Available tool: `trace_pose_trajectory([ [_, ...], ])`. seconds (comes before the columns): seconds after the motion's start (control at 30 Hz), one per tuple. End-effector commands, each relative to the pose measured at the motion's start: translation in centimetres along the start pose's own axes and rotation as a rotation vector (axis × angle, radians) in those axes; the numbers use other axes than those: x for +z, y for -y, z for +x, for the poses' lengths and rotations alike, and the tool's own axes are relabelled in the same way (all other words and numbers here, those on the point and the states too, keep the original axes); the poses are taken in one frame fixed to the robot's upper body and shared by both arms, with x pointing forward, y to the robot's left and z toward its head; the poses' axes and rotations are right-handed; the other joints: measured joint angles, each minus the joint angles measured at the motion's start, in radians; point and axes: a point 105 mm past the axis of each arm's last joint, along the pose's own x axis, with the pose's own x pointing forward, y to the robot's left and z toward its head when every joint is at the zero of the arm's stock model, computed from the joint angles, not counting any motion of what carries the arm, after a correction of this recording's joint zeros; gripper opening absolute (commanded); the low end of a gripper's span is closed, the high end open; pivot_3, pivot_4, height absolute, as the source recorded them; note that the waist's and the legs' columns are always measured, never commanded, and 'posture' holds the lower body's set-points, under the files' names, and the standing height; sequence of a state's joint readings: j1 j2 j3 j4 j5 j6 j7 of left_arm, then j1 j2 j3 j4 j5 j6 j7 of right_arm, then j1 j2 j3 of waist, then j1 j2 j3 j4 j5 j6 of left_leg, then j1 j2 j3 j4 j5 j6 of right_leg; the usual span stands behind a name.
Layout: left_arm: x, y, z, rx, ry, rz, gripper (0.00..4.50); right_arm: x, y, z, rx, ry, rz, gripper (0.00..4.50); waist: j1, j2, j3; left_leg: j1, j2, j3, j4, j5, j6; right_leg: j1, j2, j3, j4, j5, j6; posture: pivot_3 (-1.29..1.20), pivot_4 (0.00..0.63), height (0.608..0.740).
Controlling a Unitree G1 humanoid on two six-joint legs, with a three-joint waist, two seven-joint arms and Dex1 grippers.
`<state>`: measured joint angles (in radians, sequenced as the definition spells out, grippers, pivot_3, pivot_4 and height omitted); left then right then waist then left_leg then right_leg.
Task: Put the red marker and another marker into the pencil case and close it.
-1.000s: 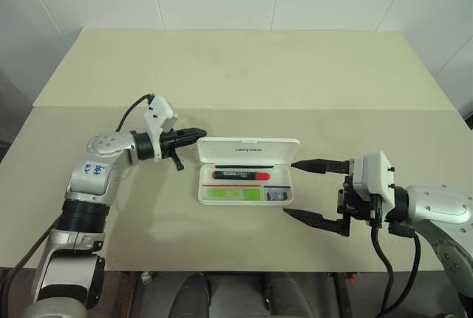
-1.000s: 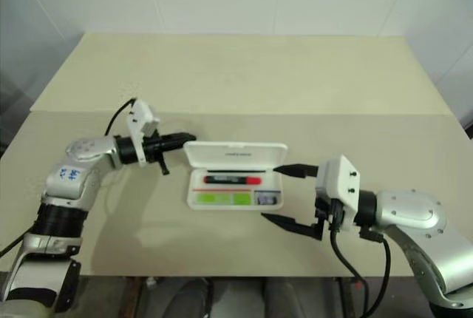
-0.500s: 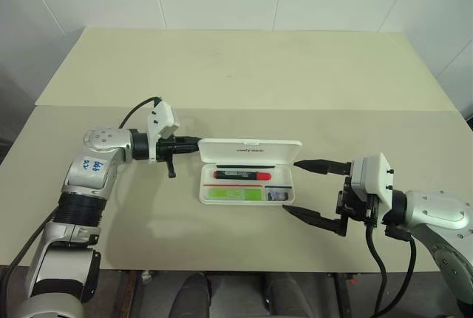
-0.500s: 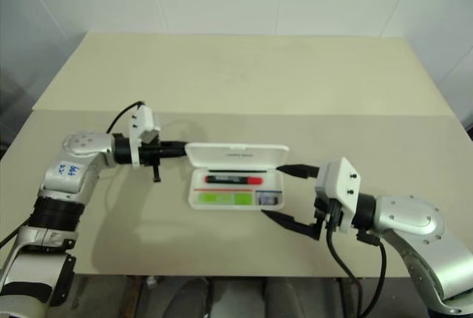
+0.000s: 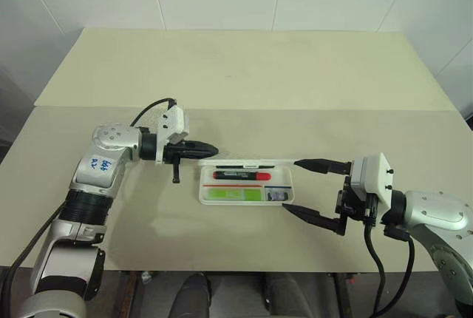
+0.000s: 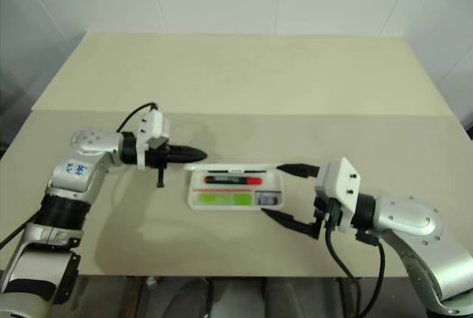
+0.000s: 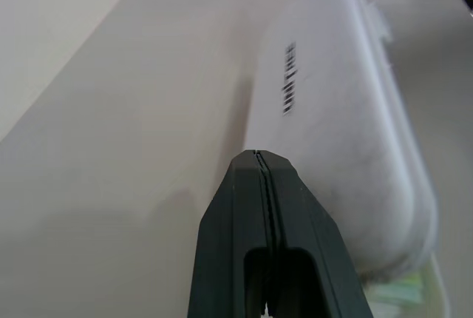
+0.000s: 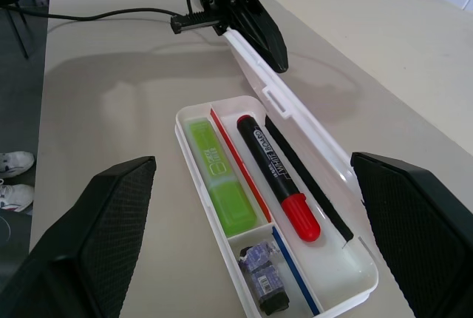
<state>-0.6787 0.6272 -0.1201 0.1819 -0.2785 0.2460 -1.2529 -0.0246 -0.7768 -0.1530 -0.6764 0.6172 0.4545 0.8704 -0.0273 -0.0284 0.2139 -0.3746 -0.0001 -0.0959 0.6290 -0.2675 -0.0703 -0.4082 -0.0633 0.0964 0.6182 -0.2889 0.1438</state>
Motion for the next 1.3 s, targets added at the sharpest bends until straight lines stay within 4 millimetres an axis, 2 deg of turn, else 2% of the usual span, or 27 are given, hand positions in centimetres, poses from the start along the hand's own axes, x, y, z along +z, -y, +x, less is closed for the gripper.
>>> trace_pose_trajectory([
  [0.03, 1.3, 1.2, 0.3, -0.093, 0.011, 0.077, 0.02, 1.0, -0.6, 0.1, 0.008, 0.032, -0.04, 4.5, 0.0, 0.0, 0.0, 0.0, 0.0, 0.0, 0.0, 0.0, 0.0, 0.0, 0.0, 0.0, 0.0, 0.0, 0.0, 0.0, 0.15, 0.74],
  [0.37, 0.1, 2.2, 0.9, -0.173, -0.055, 0.067, 0.02, 1.1, -0.7, -0.1, -0.014, 0.027, -0.035, 4.5, 0.0, 0.0, 0.0, 0.0, 0.0, 0.0, 0.0, 0.0, 0.0, 0.0, 0.0, 0.0, 0.0, 0.0, 0.0, 0.0, 0.15, 0.74],
  [0.73, -3.1, 3.0, 1.9, -0.22, -0.216, 0.013, 0.02, 1.1, -0.8, -0.2, -0.037, 0.023, -0.028, 4.5, 0.0, 0.0, 0.0, 0.0, 0.0, 0.0, 0.0, 0.0, 0.0, 0.0, 0.0, 0.0, 0.0, 0.0, 0.0, 0.0, 0.15, 0.74],
  [0.93, -3.9, 3.4, 1.7, -0.245, -0.281, -0.012, 0.02, 1.2, -0.9, -0.3, -0.052, 0.021, -0.024, 4.5, 0.0, 0.0, 0.0, 0.001, 0.0, 0.0, 0.001, 0.0, 0.0, 0.001, 0.0, 0.0, 0.0, 0.0, 0.0, 0.0, 0.15, 0.74],
  [1.13, -3.9, 3.5, 1.7, -0.253, -0.299, -0.014, 0.02, 1.1, -0.8, -0.3, -0.062, 0.02, -0.017, 4.5, -0.001, 0.0, 0.0, 0.002, 0.0, 0.0, 0.0, 0.0, 0.0, 0.001, 0.0, 0.0, 0.001, -0.001, -0.001, 0.0, 0.15, 0.74],
  [1.3, -2.3, 3.1, 2.1, -0.229, -0.235, -0.01, 0.02, 1.0, -0.7, -0.1, -0.066, 0.028, -0.007, 4.5, 0.0, 0.0, 0.0, 0.002, 0.0, 0.0, 0.001, 0.0, 0.0, 0.001, 0.0, 0.0, 0.001, -0.001, -0.001, 0.0, 0.15, 0.74],
])
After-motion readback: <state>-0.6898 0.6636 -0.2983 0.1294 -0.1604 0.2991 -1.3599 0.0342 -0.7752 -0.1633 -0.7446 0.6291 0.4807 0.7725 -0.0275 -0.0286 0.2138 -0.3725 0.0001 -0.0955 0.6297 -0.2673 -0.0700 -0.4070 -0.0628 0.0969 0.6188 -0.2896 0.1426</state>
